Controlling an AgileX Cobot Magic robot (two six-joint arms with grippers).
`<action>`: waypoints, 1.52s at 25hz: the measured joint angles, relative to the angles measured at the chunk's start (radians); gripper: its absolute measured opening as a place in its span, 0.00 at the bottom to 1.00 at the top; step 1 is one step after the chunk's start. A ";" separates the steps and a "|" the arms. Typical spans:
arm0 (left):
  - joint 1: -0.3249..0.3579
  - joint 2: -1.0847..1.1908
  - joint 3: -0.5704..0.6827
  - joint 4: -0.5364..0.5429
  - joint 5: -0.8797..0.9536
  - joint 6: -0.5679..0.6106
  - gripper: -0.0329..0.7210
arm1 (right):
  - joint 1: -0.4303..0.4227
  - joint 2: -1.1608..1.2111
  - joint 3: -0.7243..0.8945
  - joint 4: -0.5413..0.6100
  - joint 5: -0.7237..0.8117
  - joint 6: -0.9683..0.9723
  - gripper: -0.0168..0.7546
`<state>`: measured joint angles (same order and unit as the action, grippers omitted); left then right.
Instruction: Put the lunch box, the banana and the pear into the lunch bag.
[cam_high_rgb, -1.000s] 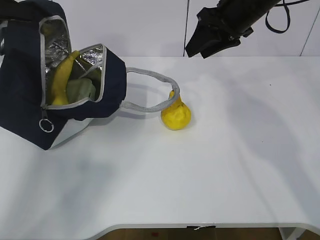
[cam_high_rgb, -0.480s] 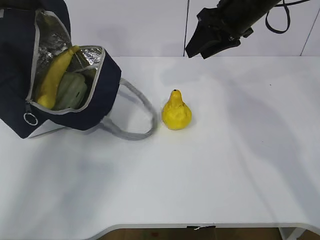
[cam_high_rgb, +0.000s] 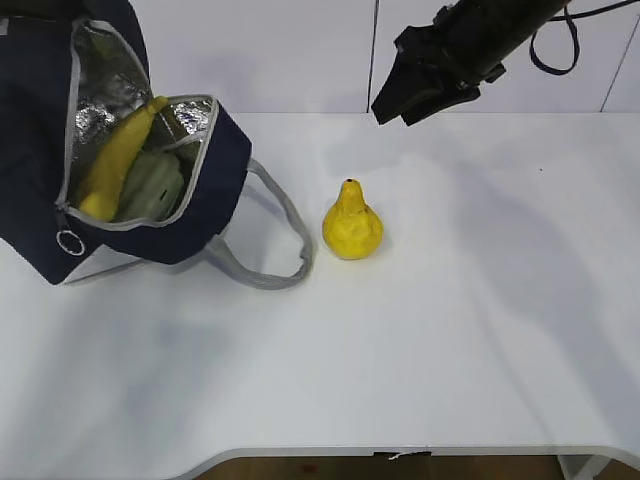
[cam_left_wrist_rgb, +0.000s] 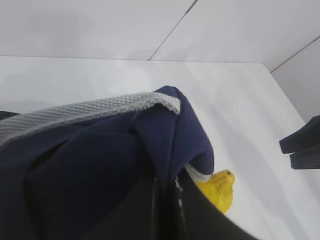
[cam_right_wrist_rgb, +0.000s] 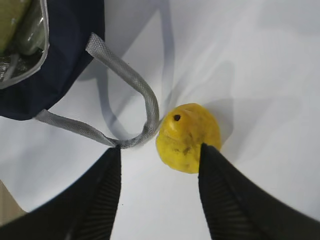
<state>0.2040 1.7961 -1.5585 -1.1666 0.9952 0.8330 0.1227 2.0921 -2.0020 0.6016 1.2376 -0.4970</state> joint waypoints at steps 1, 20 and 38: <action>0.000 0.000 0.000 0.013 0.000 0.000 0.03 | 0.000 0.000 0.000 0.006 0.000 -0.009 0.55; -0.003 0.000 -0.004 0.108 0.010 -0.002 0.03 | -0.001 0.000 0.001 0.257 -0.104 -0.229 0.53; -0.003 0.000 -0.004 0.114 0.010 -0.004 0.03 | -0.001 0.000 0.120 0.439 -0.216 -0.421 0.51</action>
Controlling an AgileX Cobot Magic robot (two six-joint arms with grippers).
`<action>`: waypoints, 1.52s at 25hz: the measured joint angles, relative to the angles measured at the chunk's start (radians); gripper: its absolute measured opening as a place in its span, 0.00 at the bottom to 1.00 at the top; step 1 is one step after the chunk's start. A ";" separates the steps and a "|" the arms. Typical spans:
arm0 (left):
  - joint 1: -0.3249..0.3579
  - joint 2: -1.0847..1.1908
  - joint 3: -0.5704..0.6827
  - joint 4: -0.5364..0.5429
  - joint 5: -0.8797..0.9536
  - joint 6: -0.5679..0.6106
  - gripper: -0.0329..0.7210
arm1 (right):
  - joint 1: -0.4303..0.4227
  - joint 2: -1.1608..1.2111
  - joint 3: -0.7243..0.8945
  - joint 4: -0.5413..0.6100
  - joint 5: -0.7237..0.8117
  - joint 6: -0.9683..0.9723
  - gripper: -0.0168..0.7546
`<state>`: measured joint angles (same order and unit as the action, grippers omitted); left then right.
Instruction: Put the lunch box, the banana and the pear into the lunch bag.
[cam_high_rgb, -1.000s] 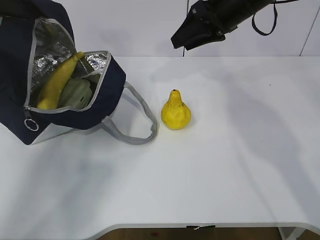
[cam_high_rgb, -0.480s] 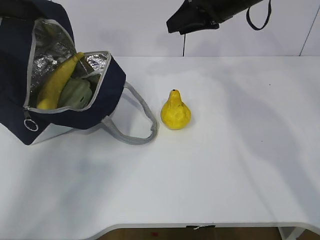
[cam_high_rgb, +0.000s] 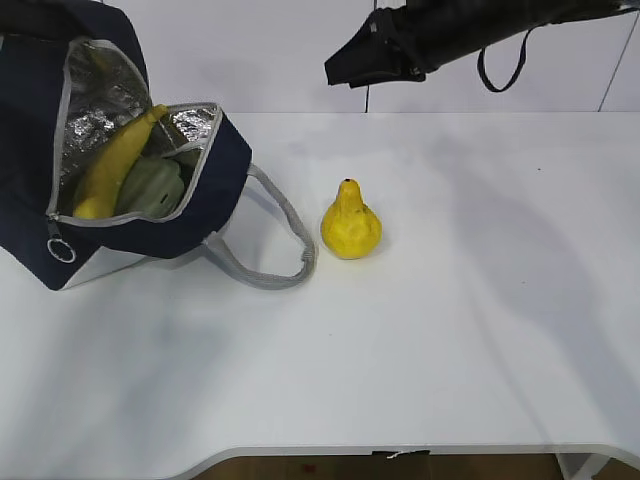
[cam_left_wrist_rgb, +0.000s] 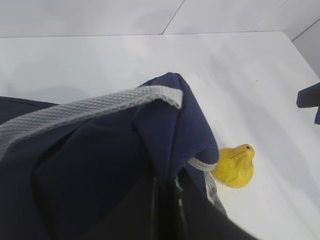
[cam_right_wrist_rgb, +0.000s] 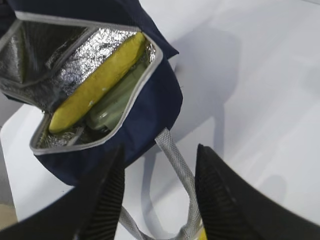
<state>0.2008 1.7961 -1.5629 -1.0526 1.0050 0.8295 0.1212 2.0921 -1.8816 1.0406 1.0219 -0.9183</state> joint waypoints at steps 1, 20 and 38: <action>0.000 0.000 0.000 0.000 0.000 0.000 0.03 | 0.000 0.000 0.014 0.005 -0.002 -0.020 0.51; 0.000 0.000 0.000 0.026 0.000 -0.002 0.03 | -0.095 0.000 0.289 0.241 0.034 -0.500 0.48; 0.000 -0.002 0.000 0.059 0.000 -0.002 0.03 | -0.097 0.050 0.354 0.263 -0.032 -0.734 0.59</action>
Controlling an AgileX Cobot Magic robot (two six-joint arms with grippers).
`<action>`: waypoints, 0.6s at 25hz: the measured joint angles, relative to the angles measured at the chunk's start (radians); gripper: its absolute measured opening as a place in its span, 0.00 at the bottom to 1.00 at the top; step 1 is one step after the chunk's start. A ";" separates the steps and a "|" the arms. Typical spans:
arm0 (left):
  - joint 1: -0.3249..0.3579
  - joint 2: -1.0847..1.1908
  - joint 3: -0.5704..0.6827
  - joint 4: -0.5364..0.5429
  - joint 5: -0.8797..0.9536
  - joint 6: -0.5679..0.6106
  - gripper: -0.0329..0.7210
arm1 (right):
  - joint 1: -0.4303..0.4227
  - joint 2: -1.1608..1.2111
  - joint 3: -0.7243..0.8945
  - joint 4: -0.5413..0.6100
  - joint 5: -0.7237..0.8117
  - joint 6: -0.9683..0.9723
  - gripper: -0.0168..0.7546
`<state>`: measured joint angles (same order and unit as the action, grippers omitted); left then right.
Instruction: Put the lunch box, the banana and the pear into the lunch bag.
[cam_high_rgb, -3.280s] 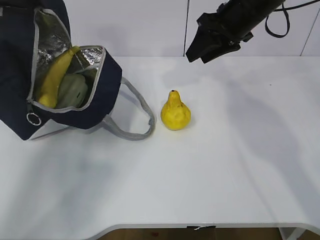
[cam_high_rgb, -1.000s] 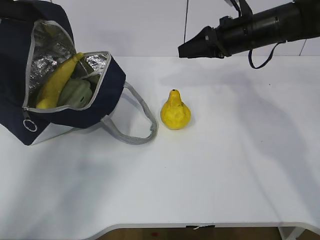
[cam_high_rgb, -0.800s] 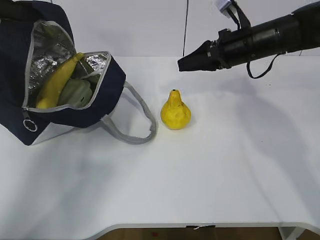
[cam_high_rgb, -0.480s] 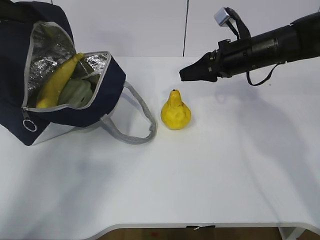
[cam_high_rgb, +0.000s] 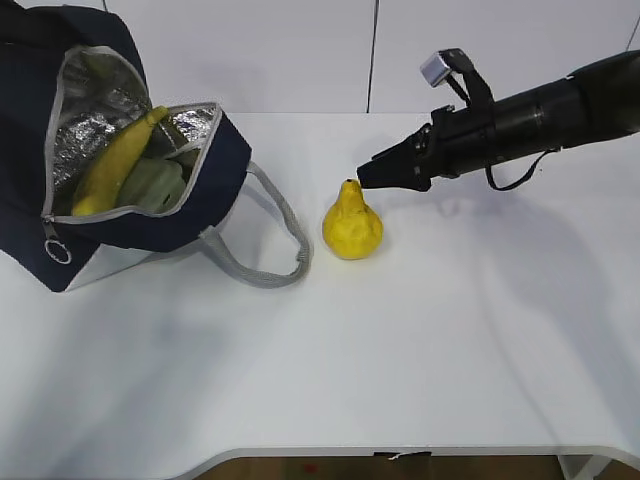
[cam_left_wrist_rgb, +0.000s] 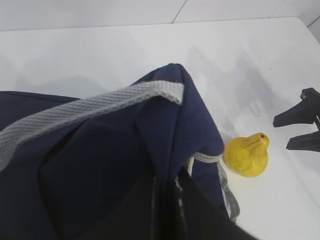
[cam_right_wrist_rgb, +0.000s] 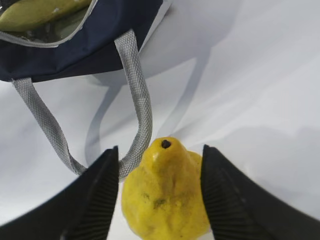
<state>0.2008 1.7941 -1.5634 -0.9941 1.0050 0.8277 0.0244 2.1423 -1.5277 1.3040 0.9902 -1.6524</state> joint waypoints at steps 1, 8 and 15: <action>0.000 0.000 0.000 0.002 0.000 0.000 0.03 | 0.000 0.000 0.000 0.000 0.004 -0.007 0.62; 0.000 0.000 0.000 0.010 0.000 0.000 0.03 | 0.000 0.028 0.000 0.022 0.018 -0.016 0.78; 0.000 0.000 0.000 0.014 0.000 0.000 0.03 | 0.000 0.086 0.000 0.100 0.050 -0.016 0.80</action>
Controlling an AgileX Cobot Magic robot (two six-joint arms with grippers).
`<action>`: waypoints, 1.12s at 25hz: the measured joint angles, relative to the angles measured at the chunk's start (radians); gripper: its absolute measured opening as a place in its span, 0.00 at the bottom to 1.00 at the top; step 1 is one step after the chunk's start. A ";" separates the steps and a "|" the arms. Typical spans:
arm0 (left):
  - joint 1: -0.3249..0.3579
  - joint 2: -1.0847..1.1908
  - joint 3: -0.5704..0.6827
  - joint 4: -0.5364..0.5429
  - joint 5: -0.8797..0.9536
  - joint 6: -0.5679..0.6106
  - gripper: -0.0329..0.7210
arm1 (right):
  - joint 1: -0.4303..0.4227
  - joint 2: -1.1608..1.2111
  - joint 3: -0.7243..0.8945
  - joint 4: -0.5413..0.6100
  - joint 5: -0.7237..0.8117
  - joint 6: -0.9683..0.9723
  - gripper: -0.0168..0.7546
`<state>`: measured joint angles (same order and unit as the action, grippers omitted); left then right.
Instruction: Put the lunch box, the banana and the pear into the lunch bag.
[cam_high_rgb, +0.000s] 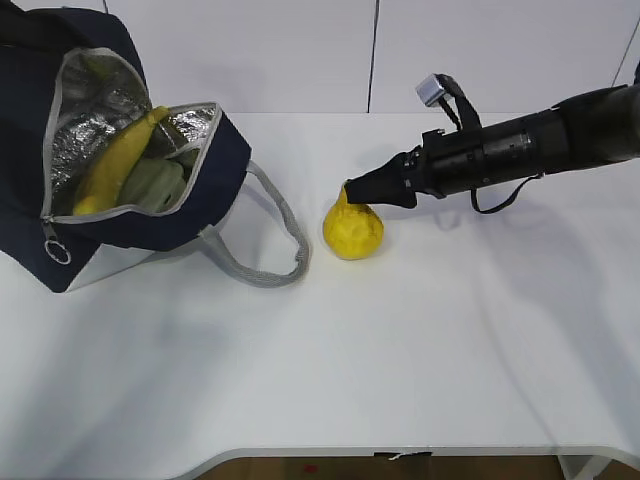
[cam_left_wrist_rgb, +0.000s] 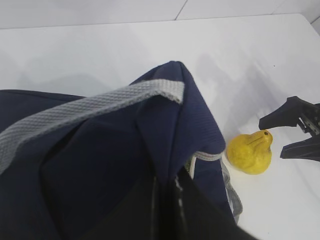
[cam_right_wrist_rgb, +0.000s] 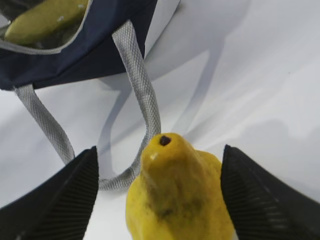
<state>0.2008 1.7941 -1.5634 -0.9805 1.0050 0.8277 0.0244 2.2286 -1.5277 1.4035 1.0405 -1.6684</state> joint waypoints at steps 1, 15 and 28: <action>0.000 0.000 0.000 0.000 0.000 0.000 0.03 | 0.000 0.006 0.000 0.017 0.005 0.000 0.80; 0.000 0.000 0.000 0.002 -0.002 0.000 0.03 | 0.018 0.071 0.000 0.113 0.015 -0.006 0.76; 0.000 0.000 0.000 0.008 -0.010 0.000 0.03 | 0.028 0.071 0.000 0.126 0.014 -0.041 0.42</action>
<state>0.2008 1.7941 -1.5634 -0.9728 0.9951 0.8277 0.0529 2.2993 -1.5277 1.5298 1.0540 -1.7093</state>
